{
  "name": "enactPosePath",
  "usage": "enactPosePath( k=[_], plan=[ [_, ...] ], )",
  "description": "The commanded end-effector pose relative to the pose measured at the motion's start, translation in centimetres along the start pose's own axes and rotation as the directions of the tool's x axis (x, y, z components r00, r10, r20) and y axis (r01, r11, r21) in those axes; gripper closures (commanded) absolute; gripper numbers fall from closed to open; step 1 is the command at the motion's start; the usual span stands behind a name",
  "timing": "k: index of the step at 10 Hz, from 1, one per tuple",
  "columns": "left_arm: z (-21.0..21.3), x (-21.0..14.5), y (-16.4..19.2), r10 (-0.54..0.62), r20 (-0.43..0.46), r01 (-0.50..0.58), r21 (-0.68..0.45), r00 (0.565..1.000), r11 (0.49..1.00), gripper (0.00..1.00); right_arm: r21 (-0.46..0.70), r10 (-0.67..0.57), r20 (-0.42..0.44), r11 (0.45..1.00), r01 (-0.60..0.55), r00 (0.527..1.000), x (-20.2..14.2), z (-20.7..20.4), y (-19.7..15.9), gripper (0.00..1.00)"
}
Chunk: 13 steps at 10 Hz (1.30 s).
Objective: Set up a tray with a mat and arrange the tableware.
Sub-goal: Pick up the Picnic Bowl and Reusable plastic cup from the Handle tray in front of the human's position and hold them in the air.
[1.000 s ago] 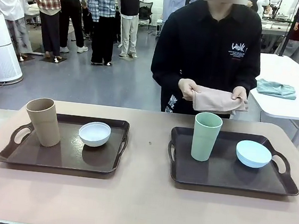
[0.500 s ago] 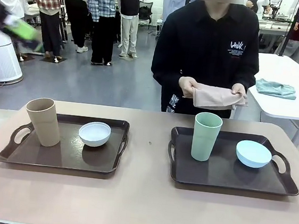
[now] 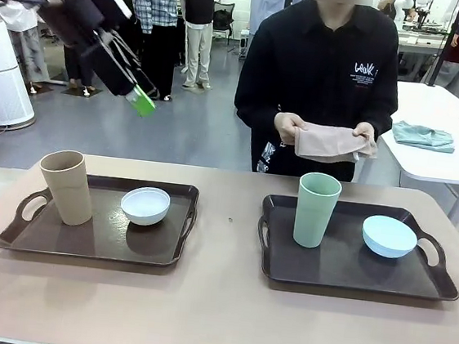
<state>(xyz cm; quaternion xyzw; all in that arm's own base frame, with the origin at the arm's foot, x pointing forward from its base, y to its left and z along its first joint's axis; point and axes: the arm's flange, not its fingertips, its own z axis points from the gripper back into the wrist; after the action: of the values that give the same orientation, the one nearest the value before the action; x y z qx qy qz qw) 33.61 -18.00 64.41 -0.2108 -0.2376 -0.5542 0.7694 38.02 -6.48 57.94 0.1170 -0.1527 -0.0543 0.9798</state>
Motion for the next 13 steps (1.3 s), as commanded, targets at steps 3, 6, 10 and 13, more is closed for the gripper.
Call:
enactPosePath(
  k=[3,6,10,13],
  plan=[
    [3.6,-1.7,-0.7,0.097,0.056,-0.095,-0.042,0.994,0.995,0.00,0.092,0.008,0.020,0.996,-0.010,1.000,-1.4,2.4,-0.5,0.00],
    [4.3,-2.2,-0.1,0.095,0.069,-0.093,-0.044,0.993,0.995,0.00,0.004,0.110,-0.046,0.994,-0.110,0.993,2.1,-0.1,3.3,0.00],
    [-15.9,7.0,5.7,-0.129,0.112,0.127,0.027,0.985,0.992,0.00,-0.044,0.132,-0.135,0.989,-0.140,0.982,3.3,-4.8,5.9,0.00],
    [-28.1,9.2,3.9,-0.352,-0.144,0.369,0.115,0.925,0.922,0.00,-0.025,0.119,-0.162,0.992,-0.125,0.979,2.9,-7.6,6.0,0.00]
  ],
)
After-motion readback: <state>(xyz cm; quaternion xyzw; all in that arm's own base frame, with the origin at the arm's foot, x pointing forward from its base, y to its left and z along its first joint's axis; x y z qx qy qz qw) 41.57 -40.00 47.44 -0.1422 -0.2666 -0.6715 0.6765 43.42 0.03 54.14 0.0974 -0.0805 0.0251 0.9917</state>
